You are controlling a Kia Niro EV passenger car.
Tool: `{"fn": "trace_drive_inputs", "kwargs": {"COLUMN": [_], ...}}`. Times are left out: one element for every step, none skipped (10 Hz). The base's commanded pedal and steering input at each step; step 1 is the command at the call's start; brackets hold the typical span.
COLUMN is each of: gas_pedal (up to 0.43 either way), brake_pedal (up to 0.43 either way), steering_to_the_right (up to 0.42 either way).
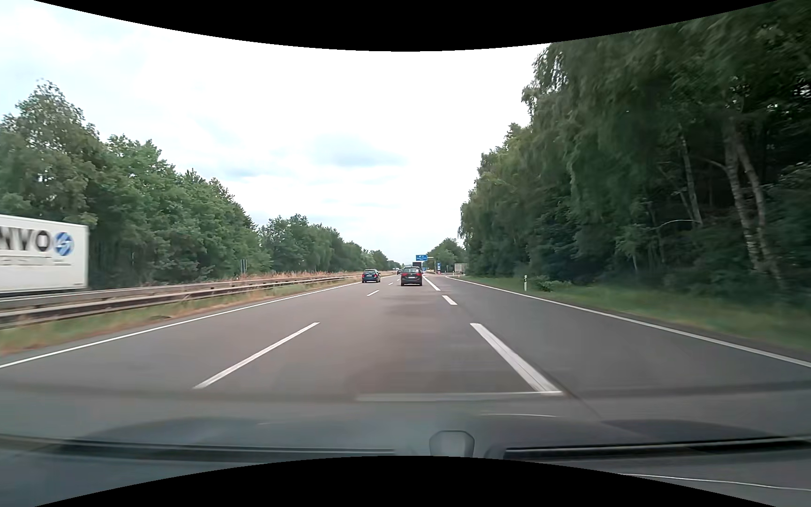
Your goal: Follow the waypoints while adhering to traffic rules and regulations
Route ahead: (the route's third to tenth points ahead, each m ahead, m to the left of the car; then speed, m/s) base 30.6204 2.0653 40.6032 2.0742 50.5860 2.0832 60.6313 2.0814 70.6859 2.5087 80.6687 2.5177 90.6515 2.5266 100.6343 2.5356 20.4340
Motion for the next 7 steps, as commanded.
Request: {"fn": "trace_drive_inputs", "kwargs": {"gas_pedal": [0.228, 0.228, 0.228, 0.228, 0.228, 0.228, 0.228], "brake_pedal": [0.000, 0.000, 0.000, 0.000, 0.000, 0.000, 0.000], "steering_to_the_right": [-0.003, -0.003, -0.002, -0.003, -0.002, -0.003, -0.003]}}
